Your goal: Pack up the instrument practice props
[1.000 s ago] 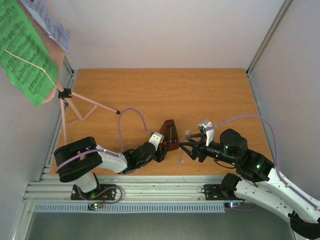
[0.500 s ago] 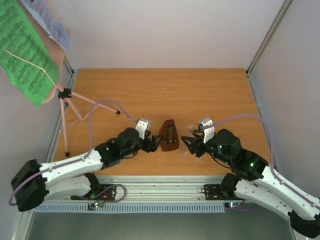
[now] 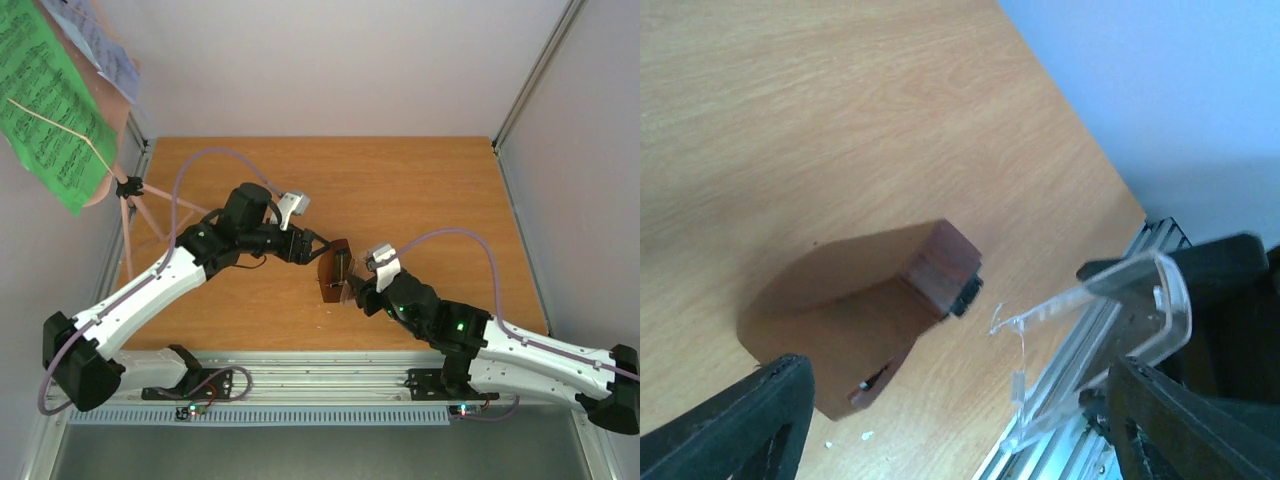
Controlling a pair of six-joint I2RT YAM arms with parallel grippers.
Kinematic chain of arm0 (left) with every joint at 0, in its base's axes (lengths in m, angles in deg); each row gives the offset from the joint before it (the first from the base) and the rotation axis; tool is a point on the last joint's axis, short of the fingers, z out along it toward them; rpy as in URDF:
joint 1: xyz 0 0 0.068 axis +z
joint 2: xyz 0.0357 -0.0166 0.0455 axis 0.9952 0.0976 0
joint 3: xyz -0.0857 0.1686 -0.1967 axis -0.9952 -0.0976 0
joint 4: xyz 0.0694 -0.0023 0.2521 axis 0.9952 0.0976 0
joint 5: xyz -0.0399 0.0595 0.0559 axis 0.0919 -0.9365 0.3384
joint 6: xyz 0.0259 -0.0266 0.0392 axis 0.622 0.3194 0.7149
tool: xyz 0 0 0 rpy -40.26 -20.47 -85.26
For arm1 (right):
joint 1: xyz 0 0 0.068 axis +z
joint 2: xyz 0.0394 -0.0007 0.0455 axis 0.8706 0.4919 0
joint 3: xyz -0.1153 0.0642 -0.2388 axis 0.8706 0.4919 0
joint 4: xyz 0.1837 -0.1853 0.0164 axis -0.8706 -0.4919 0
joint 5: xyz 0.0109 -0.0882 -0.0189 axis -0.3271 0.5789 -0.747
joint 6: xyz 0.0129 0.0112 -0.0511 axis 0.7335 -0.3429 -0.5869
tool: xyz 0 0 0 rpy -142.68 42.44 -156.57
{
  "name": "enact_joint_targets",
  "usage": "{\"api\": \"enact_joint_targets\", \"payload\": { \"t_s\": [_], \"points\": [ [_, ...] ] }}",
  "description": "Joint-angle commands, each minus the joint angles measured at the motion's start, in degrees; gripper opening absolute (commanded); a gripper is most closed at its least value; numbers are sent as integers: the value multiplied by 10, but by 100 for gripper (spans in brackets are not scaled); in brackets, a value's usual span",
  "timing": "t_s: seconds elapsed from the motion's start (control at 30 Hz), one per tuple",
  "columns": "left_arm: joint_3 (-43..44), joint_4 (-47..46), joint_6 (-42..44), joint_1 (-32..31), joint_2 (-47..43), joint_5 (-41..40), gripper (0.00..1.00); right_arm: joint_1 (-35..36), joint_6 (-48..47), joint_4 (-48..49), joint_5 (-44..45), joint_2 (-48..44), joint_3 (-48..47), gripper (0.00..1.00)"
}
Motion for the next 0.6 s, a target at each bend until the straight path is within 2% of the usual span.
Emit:
{"api": "enact_joint_targets", "payload": {
  "t_s": [0.0, 0.17, 0.3, 0.57],
  "points": [
    [38, 1, 24, 21, 32, 43, 81, 31, -18, 104, 95, 40, 8, 51],
    [15, -11, 63, 22, 24, -25, 81, 48, -23, 174, 123, 95, 15, 51],
    [15, 20, 107, 24, 0, -90, 81, 48, -19, 220, 138, 135, 28, 51],
    [7, 27, 123, 24, -22, -119, 83, 49, 7, 277, 164, 192, 44, 50]
  ]
}}
